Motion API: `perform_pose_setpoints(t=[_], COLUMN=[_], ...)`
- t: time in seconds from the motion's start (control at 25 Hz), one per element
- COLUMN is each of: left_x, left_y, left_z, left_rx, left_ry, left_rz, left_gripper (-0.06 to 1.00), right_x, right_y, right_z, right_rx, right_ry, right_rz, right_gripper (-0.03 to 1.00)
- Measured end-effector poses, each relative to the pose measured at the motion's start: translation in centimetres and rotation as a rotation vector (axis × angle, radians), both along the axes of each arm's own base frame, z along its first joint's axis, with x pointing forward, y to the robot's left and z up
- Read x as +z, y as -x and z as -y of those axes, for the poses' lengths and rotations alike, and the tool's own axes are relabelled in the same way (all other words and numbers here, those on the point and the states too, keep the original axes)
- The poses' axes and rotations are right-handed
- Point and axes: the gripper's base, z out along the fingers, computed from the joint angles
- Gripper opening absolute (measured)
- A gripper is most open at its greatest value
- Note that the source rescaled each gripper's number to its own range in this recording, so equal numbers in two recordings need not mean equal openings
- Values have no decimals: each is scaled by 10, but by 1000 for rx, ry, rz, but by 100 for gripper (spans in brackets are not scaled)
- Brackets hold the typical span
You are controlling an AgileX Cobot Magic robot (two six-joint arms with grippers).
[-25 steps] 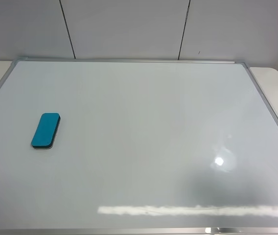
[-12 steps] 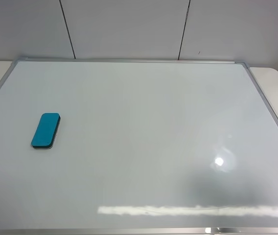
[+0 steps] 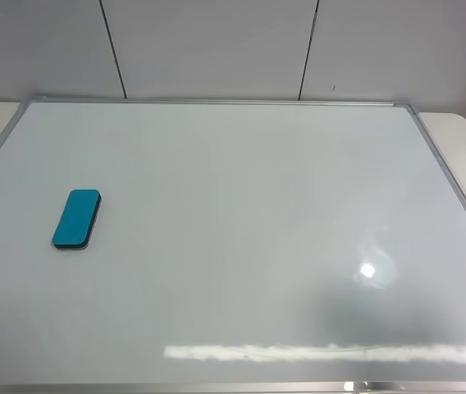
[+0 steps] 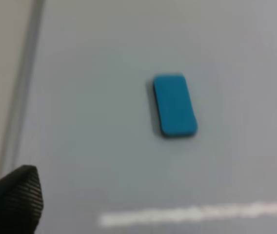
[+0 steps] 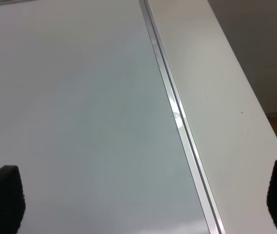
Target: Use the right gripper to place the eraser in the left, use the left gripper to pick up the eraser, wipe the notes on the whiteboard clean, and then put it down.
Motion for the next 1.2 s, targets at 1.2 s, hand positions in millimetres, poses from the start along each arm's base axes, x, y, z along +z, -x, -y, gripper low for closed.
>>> perform_pose_setpoints(t=[1.2], left_x=[1], left_y=[0], left_z=[-1], left_rx=[182], left_ry=[-49], left_rz=[24], left_gripper=[100], right_x=[0], right_y=[0], right_z=[0], right_rx=[0], right_ry=[0], right_rz=[0], right_gripper=[100])
